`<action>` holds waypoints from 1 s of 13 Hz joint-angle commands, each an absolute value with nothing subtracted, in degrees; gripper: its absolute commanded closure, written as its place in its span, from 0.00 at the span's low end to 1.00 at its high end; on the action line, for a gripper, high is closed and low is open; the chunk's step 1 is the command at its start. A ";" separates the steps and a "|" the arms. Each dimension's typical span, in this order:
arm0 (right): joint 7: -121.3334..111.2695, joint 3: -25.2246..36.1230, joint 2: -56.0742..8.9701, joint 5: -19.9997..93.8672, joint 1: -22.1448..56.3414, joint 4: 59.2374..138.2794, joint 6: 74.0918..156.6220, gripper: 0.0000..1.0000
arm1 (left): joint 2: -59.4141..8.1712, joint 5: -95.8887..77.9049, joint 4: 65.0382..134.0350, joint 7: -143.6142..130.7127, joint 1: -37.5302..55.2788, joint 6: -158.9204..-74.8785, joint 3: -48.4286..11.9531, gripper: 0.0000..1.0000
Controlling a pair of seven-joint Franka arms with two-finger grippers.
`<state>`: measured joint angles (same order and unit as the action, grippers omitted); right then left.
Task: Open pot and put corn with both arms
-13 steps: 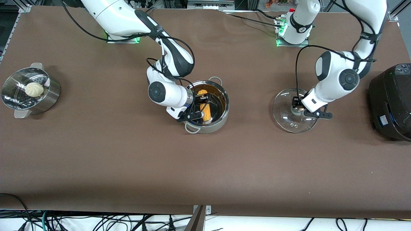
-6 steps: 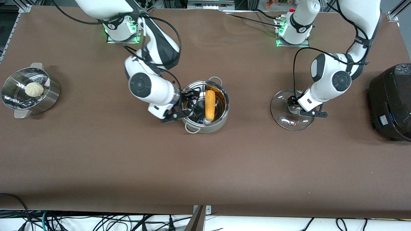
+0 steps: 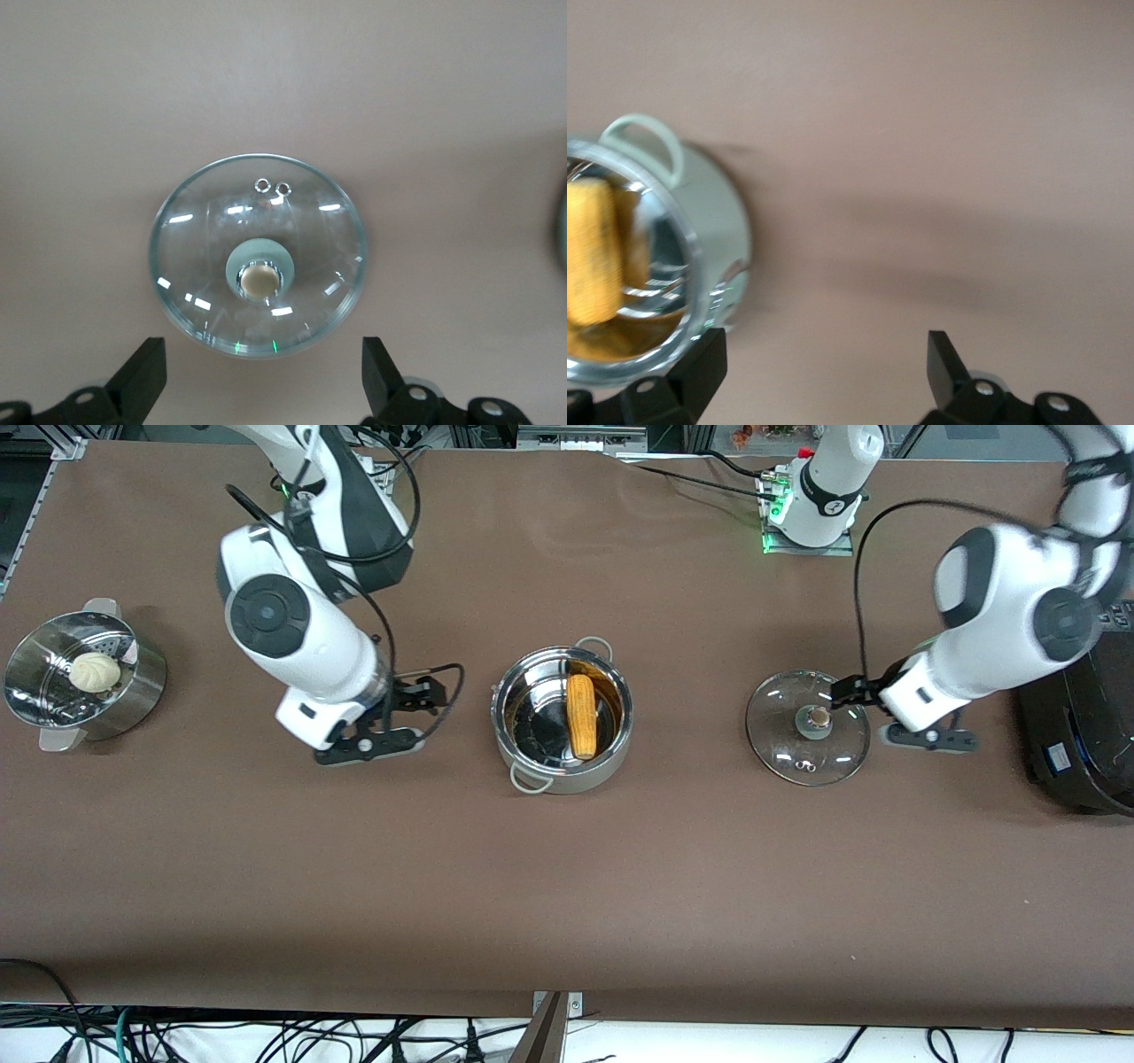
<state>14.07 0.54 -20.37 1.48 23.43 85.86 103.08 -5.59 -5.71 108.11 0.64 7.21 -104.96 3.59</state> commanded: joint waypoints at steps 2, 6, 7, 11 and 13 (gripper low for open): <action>12.23 -0.09 -10.13 0.17 11.29 90.07 101.78 0.00 | -5.10 0.61 88.02 -4.21 4.41 -83.63 -0.25 0.04; 2.99 3.67 -2.30 0.53 3.17 92.81 99.50 0.00 | -2.82 1.76 85.52 -4.31 2.21 -81.91 -0.35 0.00; 2.81 5.43 -0.63 0.79 3.25 94.12 96.53 0.00 | -2.64 1.67 85.60 -4.31 2.02 -82.00 -0.35 0.00; -7.01 7.56 -0.17 1.23 3.26 95.80 95.54 0.00 | 0.87 -0.87 88.40 -5.27 1.32 -81.56 -0.97 0.00; -7.21 7.56 -0.44 1.40 3.16 95.62 95.19 0.00 | 1.49 -0.97 89.65 -5.54 0.97 -81.83 -0.97 0.00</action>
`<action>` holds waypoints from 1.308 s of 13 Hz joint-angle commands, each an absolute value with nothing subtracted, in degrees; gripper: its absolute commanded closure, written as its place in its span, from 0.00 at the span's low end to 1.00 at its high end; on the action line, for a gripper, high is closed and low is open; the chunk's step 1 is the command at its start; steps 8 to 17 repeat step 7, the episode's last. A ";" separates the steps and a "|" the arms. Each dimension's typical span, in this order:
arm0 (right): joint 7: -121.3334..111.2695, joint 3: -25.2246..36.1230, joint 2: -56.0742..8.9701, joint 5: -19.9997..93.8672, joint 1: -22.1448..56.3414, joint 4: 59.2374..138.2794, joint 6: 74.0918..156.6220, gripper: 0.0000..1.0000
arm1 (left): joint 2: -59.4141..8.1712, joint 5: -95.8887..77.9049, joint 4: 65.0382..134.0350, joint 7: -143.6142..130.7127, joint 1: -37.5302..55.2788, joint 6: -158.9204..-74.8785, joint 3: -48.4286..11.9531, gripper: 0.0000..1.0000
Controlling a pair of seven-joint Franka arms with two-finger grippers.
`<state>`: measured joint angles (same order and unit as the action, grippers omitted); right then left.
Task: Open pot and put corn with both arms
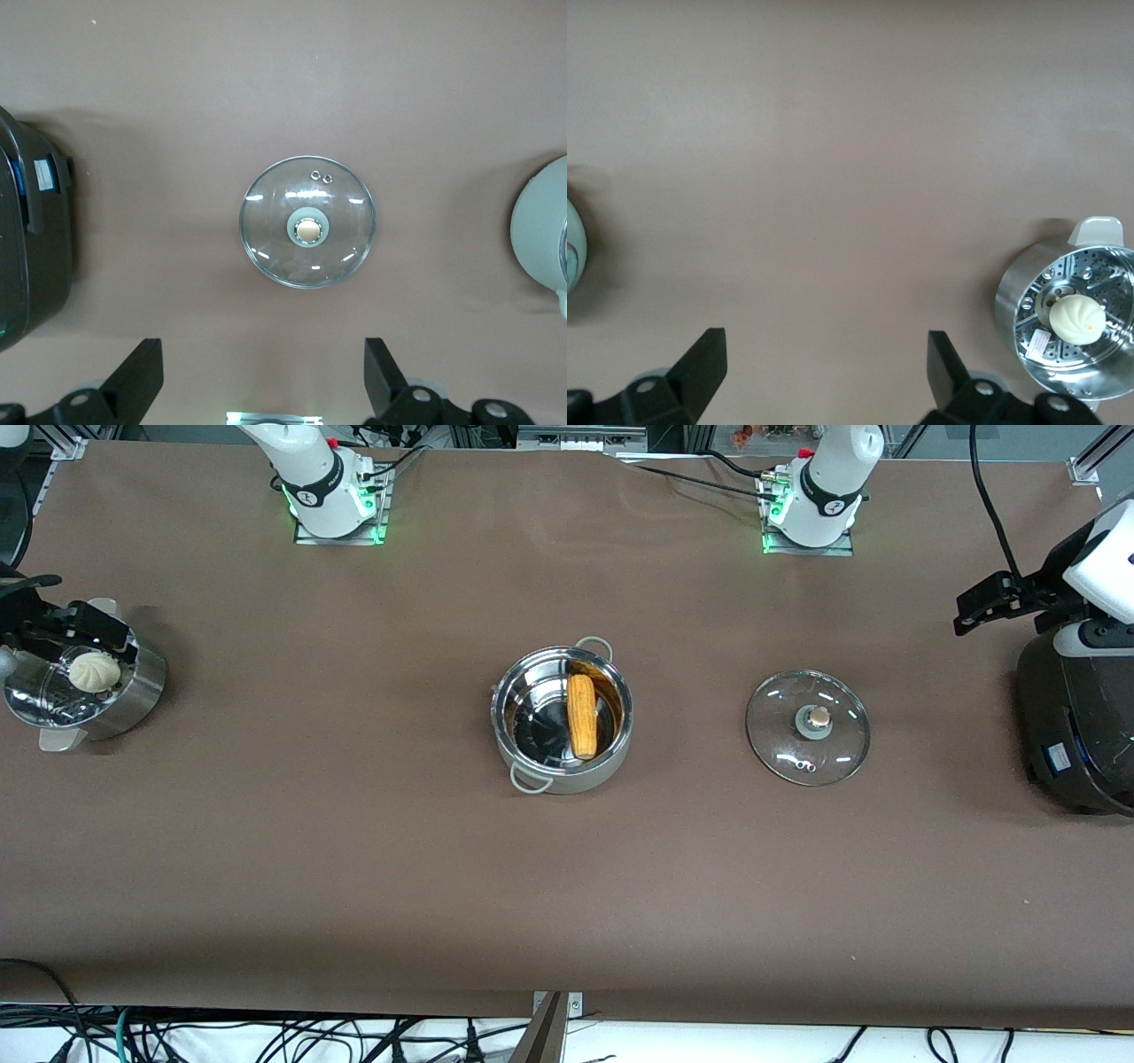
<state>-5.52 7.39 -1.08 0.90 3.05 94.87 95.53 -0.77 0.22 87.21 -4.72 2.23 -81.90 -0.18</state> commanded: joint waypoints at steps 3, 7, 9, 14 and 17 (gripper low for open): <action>-7.12 6.95 -0.09 1.23 2.29 95.80 95.10 0.00 | 1.49 -1.05 89.47 -5.45 0.79 -81.91 -0.97 0.00; -6.86 2.92 0.61 1.06 -1.30 96.24 95.10 0.00 | 1.41 -1.76 89.65 -5.45 0.79 -81.91 -0.88 0.00; -6.86 2.92 0.61 1.06 -1.30 96.24 95.10 0.00 | 1.41 -1.76 89.65 -5.45 0.79 -81.91 -0.88 0.00; -6.86 2.92 0.61 1.06 -1.30 96.24 95.10 0.00 | 1.41 -1.76 89.65 -5.45 0.79 -81.91 -0.88 0.00; -6.86 2.92 0.61 1.06 -1.30 96.24 95.10 0.00 | 1.41 -1.76 89.65 -5.45 0.79 -81.91 -0.88 0.00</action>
